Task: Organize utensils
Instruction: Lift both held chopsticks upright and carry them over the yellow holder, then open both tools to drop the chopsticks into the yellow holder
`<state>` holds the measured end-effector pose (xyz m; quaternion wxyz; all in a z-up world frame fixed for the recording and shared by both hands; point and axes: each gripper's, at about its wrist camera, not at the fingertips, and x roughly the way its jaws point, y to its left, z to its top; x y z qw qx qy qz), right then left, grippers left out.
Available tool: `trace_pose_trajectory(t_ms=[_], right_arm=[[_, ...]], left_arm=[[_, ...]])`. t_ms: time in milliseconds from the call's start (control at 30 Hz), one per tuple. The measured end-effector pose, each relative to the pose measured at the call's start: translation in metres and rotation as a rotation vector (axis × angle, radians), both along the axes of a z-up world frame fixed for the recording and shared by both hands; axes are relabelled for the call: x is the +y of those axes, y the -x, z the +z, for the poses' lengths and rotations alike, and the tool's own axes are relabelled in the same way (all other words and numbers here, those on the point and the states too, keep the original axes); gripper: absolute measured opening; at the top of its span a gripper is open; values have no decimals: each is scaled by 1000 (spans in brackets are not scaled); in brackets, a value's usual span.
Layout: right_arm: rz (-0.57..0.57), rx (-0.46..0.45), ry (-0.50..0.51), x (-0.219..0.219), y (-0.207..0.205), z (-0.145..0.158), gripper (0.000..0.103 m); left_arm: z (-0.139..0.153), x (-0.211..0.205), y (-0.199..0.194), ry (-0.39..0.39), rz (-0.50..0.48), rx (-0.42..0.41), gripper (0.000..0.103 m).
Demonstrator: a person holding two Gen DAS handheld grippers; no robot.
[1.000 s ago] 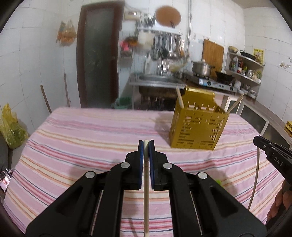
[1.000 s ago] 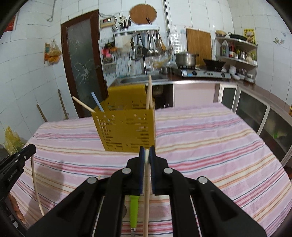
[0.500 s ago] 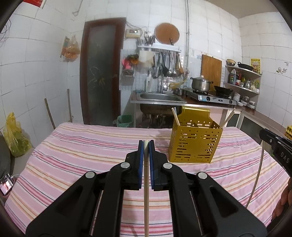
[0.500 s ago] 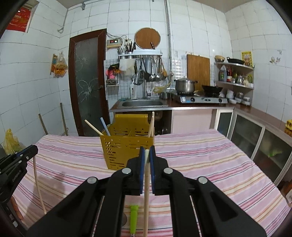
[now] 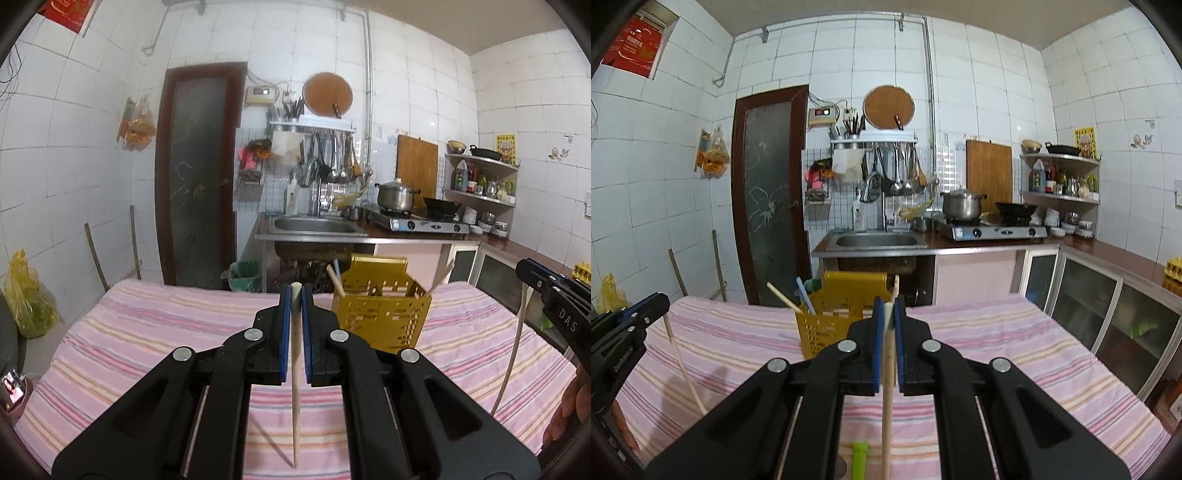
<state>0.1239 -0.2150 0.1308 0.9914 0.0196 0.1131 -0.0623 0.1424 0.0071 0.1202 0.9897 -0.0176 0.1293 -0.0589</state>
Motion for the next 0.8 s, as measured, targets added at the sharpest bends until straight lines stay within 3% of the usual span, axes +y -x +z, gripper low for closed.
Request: trace_pose_trajectory(t_ms=[233, 467, 633, 800], right_arm=[[-2, -57, -12, -5, -16, 27, 6], [-2, -140, -25, -8, -40, 67, 6], [-10, -218, -41, -12, -67, 95, 6], [-15, -278, -84, -18, -98, 106, 6]], left_arm=[[30, -9, -11, 11, -21, -68, 5], [82, -24, -28, 51, -67, -158, 4], [113, -42, -50, 75, -96, -224, 4], [126, -59, -81, 82, -104, -279, 4]])
